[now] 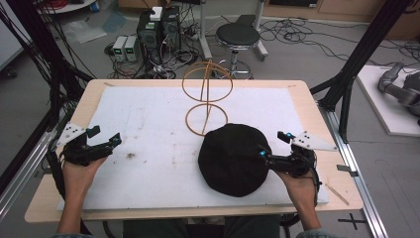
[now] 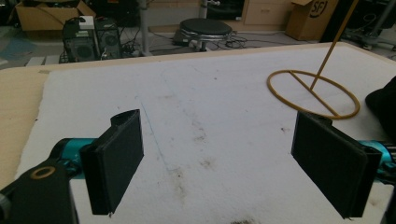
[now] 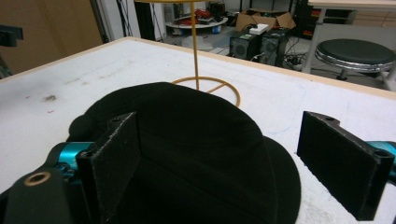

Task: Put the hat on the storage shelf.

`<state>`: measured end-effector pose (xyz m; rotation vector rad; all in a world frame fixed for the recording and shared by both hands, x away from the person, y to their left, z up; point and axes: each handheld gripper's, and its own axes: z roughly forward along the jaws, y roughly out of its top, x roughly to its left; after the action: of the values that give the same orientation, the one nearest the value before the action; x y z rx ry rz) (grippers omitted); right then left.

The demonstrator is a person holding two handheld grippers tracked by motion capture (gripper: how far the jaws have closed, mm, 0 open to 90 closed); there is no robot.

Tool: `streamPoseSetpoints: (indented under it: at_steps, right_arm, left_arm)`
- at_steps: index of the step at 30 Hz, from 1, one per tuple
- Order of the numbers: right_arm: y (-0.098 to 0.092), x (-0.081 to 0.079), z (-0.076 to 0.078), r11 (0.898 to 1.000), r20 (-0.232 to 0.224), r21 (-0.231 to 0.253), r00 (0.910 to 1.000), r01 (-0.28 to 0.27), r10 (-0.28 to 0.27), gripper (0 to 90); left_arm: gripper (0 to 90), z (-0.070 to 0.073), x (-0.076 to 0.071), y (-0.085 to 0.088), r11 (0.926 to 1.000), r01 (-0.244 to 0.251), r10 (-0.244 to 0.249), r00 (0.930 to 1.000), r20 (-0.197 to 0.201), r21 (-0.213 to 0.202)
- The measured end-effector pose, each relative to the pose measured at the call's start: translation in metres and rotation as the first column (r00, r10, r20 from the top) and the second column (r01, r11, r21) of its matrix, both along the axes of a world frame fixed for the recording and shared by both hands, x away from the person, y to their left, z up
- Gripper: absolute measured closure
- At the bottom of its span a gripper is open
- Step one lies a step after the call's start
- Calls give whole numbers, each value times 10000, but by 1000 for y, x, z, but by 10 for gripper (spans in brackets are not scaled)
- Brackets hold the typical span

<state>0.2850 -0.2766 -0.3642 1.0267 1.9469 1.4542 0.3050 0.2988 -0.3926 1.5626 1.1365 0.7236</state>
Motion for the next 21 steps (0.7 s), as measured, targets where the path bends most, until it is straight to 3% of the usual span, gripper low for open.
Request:
streamPoseSetpoints:
  at_steps: [21]
  right_arm:
    - [24,-3,-4,9973,22,-131,9974,-718,718,133]
  left_arm:
    - [170,0,0,0,10000,-19,19,10000,-7,-3]
